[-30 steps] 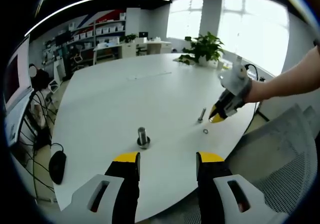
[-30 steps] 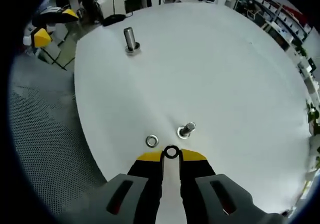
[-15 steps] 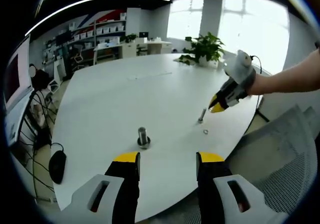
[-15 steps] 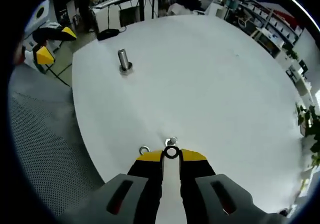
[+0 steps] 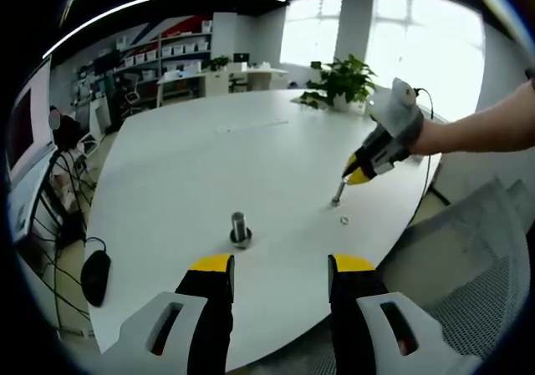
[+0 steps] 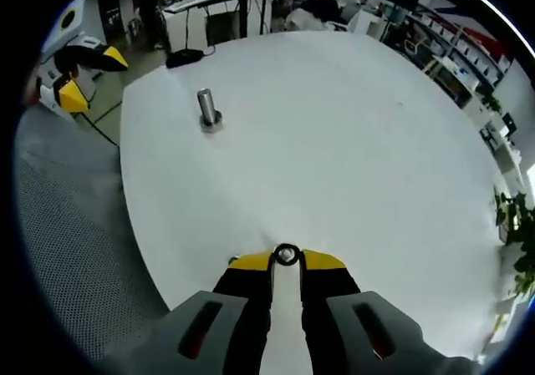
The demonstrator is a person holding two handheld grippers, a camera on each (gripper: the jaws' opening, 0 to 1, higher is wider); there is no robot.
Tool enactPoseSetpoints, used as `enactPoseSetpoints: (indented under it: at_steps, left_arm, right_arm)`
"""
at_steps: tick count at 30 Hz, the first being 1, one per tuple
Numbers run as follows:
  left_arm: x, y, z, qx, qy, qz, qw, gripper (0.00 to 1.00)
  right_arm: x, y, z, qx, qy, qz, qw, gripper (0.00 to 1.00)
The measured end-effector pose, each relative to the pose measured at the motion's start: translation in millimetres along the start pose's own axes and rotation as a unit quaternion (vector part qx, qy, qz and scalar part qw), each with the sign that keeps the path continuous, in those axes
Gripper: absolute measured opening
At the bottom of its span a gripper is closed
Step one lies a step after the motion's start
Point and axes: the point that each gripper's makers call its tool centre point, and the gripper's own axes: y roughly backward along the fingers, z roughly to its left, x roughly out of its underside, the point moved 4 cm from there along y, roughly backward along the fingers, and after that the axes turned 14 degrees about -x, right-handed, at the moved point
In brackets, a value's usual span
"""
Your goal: Place the washer onto the threaded stud by aligning its center hole with the stud, sliding it down to the base, and recovering from edge contact or off-axis alignment until the washer reaches the visible bottom stop.
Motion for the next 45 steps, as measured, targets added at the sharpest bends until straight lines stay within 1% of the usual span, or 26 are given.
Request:
enactPoseSetpoints:
  at_steps: [4, 13, 17, 24, 27, 36, 41, 45]
  left_arm:
    - [0.1, 0, 0.2, 0.000, 0.000, 0.001, 1.0000, 0.43]
    - [1.3, -1, 0.5, -0.001, 0.002, 0.003, 1.0000, 0.43]
    - [1.6, -1, 1.2, -0.001, 0.004, 0.004, 1.0000, 0.43]
    - [2.8, -1, 1.6, -0.001, 0.007, 0.007, 1.0000, 0.43]
    - [3.7, -1, 1.9, -0.001, 0.008, 0.010, 0.9999, 0.43]
    - [5.2, -2, 3.7, -0.004, 0.010, 0.013, 0.9999, 0.44]
    - [6.3, -2, 3.1, -0.003, 0.009, 0.017, 0.9998, 0.44]
    - [6.6, -2, 3.8, -0.005, 0.011, 0.018, 0.9998, 0.44]
  right_arm:
    - [2.5, -2, 0, -0.004, 0.000, 0.008, 1.0000, 0.13]
    - [-1.2, -7, -5, -0.009, -0.003, 0.011, 0.9999, 0.14]
    - [2.6, -15, -7, -0.013, -0.003, 0.025, 0.9996, 0.14]
    - [4.5, -24, -8, -0.019, -0.011, 0.035, 0.9992, 0.14]
    - [7.9, -31, -11, -0.023, -0.014, 0.041, 0.9988, 0.14]
    - [14.5, -42, -12, -0.029, -0.022, 0.056, 0.9978, 0.14]
    - [18.4, -44, -11, -0.029, -0.020, 0.064, 0.9973, 0.14]
    - [18.7, -43, -12, -0.032, -0.023, 0.060, 0.9974, 0.14]
